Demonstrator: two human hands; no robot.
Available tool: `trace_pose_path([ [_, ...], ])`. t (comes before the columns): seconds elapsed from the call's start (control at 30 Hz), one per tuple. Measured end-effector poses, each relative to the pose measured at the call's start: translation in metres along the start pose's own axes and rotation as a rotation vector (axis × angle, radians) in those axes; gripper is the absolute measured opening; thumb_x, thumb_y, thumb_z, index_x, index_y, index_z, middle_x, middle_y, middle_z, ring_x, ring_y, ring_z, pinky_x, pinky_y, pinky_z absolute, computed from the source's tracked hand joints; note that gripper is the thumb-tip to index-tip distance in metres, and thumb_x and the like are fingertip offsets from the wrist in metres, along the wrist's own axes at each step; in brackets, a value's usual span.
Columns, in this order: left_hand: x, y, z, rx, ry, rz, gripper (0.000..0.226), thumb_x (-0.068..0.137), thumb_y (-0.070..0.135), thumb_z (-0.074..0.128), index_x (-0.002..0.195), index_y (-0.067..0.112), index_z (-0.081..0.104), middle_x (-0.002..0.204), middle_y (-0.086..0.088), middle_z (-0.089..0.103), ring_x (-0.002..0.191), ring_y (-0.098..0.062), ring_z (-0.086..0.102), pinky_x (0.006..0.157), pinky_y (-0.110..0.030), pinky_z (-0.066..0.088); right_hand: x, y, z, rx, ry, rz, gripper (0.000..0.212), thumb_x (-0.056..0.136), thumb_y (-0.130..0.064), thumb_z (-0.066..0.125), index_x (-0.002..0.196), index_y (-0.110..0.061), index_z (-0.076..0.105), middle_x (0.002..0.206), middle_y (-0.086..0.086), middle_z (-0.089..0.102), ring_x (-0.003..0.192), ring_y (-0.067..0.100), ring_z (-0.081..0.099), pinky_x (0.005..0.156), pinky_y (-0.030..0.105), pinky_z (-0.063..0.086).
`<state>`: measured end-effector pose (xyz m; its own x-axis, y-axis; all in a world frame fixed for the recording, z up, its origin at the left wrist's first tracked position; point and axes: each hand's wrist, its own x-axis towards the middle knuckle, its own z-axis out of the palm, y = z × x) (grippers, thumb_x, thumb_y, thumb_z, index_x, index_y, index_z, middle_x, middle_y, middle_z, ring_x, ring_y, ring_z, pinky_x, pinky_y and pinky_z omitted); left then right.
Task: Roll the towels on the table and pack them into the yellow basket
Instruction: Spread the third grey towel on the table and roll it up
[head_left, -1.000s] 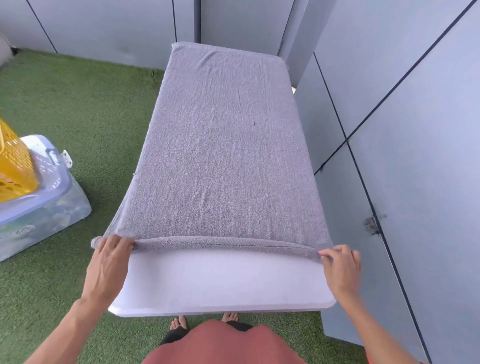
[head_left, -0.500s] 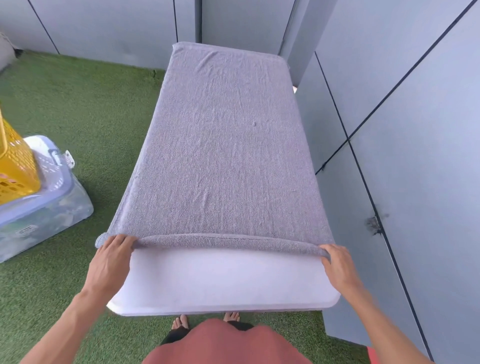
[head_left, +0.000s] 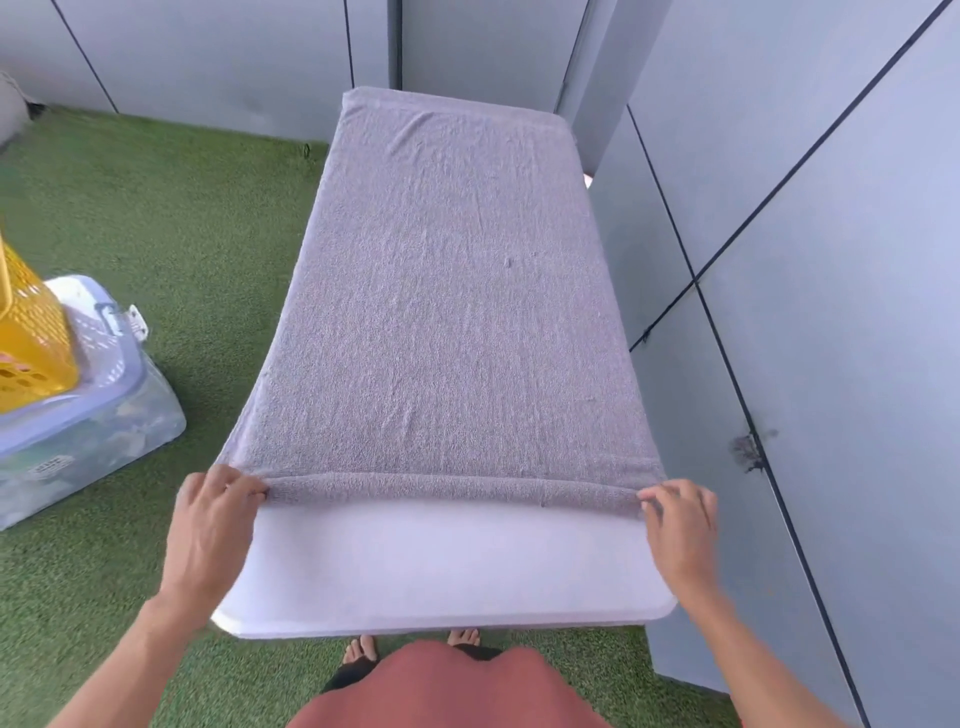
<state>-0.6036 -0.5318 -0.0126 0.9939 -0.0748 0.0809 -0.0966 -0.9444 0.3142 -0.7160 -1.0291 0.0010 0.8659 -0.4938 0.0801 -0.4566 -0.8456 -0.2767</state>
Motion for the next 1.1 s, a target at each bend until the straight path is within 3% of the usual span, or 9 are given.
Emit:
trace_pose_path([
  [0.07, -0.018, -0.001, 0.012, 0.101, 0.006, 0.102, 0.035, 0.074, -0.007, 0.070, 0.108, 0.001, 0.064, 0.104, -0.016, 0.061, 0.093, -0.038, 0.050, 0.075, -0.051, 0.047, -0.019, -0.004, 0.008, -0.223, 0.035, -0.111, 0.020, 0.074, -0.014, 0.076, 0.094, -0.014, 0.071, 0.101, 0.004, 0.062, 0.102, 0.030, 0.048, 0.086, 0.042, 0.043],
  [0.17, -0.025, 0.004, 0.019, 0.134, -0.008, 0.115, 0.052, 0.070, -0.006, 0.072, 0.119, -0.001, 0.057, 0.116, -0.017, 0.053, 0.099, -0.038, 0.048, 0.080, -0.050, 0.046, -0.021, -0.006, 0.017, -0.232, -0.027, -0.128, 0.040, 0.071, -0.015, 0.078, 0.108, -0.005, 0.066, 0.109, 0.009, 0.059, 0.107, 0.033, 0.045, 0.090, 0.044, 0.046],
  [0.3, 0.001, 0.009, 0.015, 0.128, -0.042, 0.094, 0.042, 0.072, -0.010, 0.067, 0.111, 0.001, 0.060, 0.114, -0.014, 0.057, 0.104, -0.037, 0.049, 0.082, -0.049, 0.047, 0.010, -0.003, 0.026, -0.116, -0.125, -0.086, 0.028, 0.070, 0.006, 0.072, 0.098, 0.001, 0.069, 0.097, 0.012, 0.060, 0.100, 0.034, 0.043, 0.093, 0.034, 0.033],
  [0.43, 0.022, 0.001, 0.009, 0.111, -0.106, 0.101, 0.025, 0.082, -0.010, 0.059, 0.100, 0.005, 0.066, 0.095, -0.008, 0.064, 0.095, -0.033, 0.052, 0.071, -0.047, 0.051, 0.024, 0.007, 0.017, -0.096, -0.278, -0.062, 0.029, 0.079, 0.005, 0.061, 0.106, 0.000, 0.068, 0.102, 0.013, 0.063, 0.104, 0.038, 0.048, 0.094, 0.038, 0.038],
  [0.67, 0.033, -0.012, -0.002, 0.001, -0.520, -0.064, 0.034, 0.089, -0.001, 0.045, 0.111, 0.016, 0.066, 0.109, -0.003, 0.065, 0.104, -0.024, 0.056, 0.083, -0.031, 0.044, 0.017, 0.017, -0.018, 0.202, -0.506, 0.093, 0.026, 0.083, -0.008, 0.067, 0.108, -0.018, 0.067, 0.103, -0.003, 0.065, 0.101, 0.014, 0.058, 0.090, 0.029, 0.041],
  [0.77, 0.045, -0.009, -0.002, -0.264, -0.401, -0.244, 0.029, 0.085, 0.000, 0.057, 0.109, 0.015, 0.064, 0.108, -0.008, 0.064, 0.098, -0.028, 0.060, 0.080, -0.034, 0.046, 0.023, 0.010, -0.021, 0.416, -0.384, 0.229, 0.031, 0.079, -0.007, 0.073, 0.105, -0.020, 0.062, 0.102, 0.002, 0.063, 0.097, 0.019, 0.061, 0.083, 0.026, 0.043],
  [0.87, 0.036, -0.004, -0.001, -0.246, -0.196, -0.214, 0.015, 0.084, 0.002, 0.065, 0.093, 0.014, 0.067, 0.102, -0.010, 0.056, 0.091, -0.029, 0.051, 0.083, -0.042, 0.043, 0.016, 0.001, -0.015, 0.274, -0.154, 0.151, 0.019, 0.079, -0.003, 0.072, 0.087, -0.019, 0.066, 0.102, 0.007, 0.056, 0.099, 0.026, 0.055, 0.076, 0.013, 0.036],
  [0.97, 0.008, 0.003, 0.007, 0.007, 0.006, 0.029, 0.013, 0.083, -0.002, 0.064, 0.093, 0.007, 0.067, 0.095, -0.012, 0.057, 0.083, -0.033, 0.046, 0.075, -0.047, 0.042, -0.006, -0.011, -0.003, -0.170, -0.014, -0.028, 0.011, 0.076, -0.017, 0.077, 0.084, -0.023, 0.073, 0.098, -0.001, 0.060, 0.100, 0.027, 0.047, 0.081, 0.036, 0.037],
  [1.1, -0.012, 0.005, 0.022, 0.129, -0.028, 0.138, 0.046, 0.070, -0.006, 0.072, 0.112, 0.000, 0.058, 0.113, -0.016, 0.057, 0.100, -0.037, 0.049, 0.081, -0.049, 0.046, -0.019, -0.013, 0.021, -0.182, -0.075, -0.155, 0.047, 0.066, -0.017, 0.085, 0.106, -0.001, 0.067, 0.105, 0.010, 0.061, 0.103, 0.027, 0.042, 0.093, 0.039, 0.038],
])
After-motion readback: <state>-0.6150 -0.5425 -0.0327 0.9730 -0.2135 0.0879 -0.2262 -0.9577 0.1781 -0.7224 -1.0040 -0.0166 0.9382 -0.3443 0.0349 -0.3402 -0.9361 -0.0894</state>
